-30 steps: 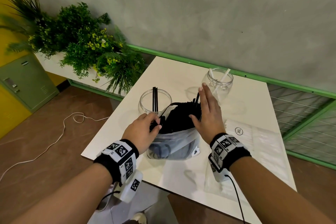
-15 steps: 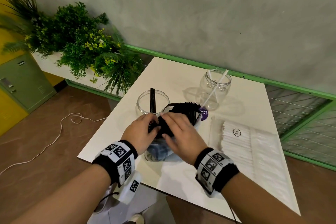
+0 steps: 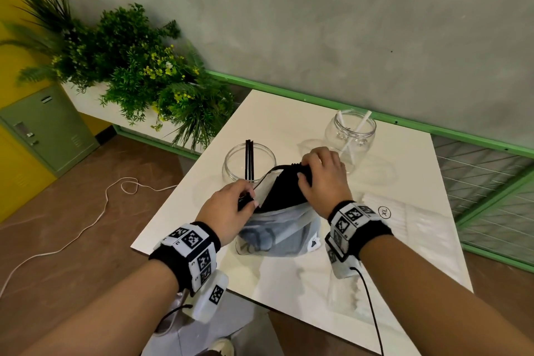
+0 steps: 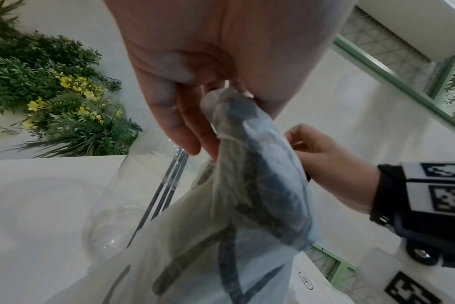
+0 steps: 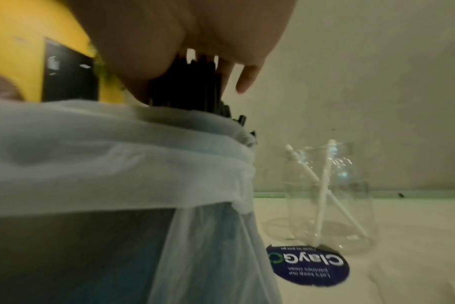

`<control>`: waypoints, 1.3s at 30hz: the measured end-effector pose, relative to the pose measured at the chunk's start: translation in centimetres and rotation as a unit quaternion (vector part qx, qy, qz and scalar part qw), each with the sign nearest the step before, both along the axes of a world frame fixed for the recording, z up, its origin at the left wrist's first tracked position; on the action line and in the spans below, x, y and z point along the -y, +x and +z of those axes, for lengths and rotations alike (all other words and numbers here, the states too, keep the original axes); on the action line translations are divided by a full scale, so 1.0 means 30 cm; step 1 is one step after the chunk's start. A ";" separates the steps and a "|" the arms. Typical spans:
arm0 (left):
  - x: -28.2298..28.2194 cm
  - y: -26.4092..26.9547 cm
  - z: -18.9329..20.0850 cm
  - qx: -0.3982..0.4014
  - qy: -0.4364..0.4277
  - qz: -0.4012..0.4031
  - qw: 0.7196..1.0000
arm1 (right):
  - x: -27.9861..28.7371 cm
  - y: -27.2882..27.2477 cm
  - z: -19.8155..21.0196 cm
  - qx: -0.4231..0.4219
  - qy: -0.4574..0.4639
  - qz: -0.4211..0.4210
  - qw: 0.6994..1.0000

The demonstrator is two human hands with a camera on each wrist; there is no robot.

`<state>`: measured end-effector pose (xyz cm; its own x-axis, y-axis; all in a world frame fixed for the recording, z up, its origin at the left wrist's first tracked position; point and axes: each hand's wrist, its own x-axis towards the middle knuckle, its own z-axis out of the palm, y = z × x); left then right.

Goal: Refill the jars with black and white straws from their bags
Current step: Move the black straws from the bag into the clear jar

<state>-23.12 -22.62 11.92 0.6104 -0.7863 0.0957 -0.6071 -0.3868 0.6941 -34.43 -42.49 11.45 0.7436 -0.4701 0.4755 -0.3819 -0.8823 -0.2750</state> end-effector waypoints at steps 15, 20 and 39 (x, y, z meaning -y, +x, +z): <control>0.017 0.011 -0.001 -0.006 0.008 -0.022 1.000 | -0.045 -0.072 0.018 0.105 0.078 -0.022 0.991; 0.023 0.017 -0.007 -0.023 0.002 -0.025 0.999 | -0.225 -0.120 -0.052 0.026 -0.012 0.209 0.978; 0.035 -0.051 0.005 -0.273 -0.018 0.037 0.961 | -0.234 -0.147 -0.186 0.021 0.051 0.145 0.988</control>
<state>-24.65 -23.67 12.09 0.6313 -0.7410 -0.2289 -0.1199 -0.3849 0.9151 -38.84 -35.47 5.88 0.8347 -0.2870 0.4699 -0.1031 -0.9198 -0.3787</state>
